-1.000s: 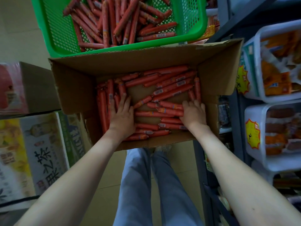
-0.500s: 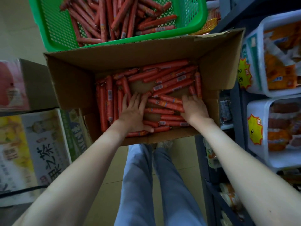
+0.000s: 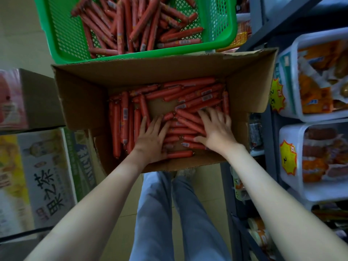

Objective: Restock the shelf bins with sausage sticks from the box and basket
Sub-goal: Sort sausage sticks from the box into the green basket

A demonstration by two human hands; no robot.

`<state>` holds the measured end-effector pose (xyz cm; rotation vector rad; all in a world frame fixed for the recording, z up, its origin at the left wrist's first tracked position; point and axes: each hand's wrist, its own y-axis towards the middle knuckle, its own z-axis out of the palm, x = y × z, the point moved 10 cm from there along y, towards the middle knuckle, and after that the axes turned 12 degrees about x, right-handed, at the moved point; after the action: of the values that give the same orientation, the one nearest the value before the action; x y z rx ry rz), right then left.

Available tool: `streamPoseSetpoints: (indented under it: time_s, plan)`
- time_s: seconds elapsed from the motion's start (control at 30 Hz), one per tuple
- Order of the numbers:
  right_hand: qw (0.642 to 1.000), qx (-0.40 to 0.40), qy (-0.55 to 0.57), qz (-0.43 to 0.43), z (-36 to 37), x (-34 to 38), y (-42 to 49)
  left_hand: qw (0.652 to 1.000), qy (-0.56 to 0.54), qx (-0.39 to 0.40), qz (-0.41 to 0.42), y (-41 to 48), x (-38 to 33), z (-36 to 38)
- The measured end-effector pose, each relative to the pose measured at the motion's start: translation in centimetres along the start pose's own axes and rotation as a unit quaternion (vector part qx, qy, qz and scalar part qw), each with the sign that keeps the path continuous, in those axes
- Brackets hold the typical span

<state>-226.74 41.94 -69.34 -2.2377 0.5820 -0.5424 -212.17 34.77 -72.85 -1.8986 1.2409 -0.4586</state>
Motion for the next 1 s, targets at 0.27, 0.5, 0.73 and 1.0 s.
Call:
streamPoseSetpoints:
  time_s: [0.27, 0.5, 0.73, 1.0]
  plan:
    - [0.995, -0.063, 0.073, 0.009, -4.7, 1.3, 7.4, 0.997, -0.047, -0.042, 0.04, 1.6, 1.9, -4.4]
    - [0.996, -0.044, -0.059, 0.053, -6.5, 0.9, 7.7, 0.992, -0.095, -0.076, -0.043, 3.0, 4.7, -6.6]
    - [1.0, -0.003, -0.021, 0.016, -1.8, 1.9, 4.6, 0.997, -0.036, -0.058, -0.027, 2.6, 4.0, -5.4]
    - [0.995, 0.091, 0.048, 0.007, 3.1, 1.4, 1.7, 0.998, 0.033, -0.04, 0.039, 0.0, 2.6, -3.4]
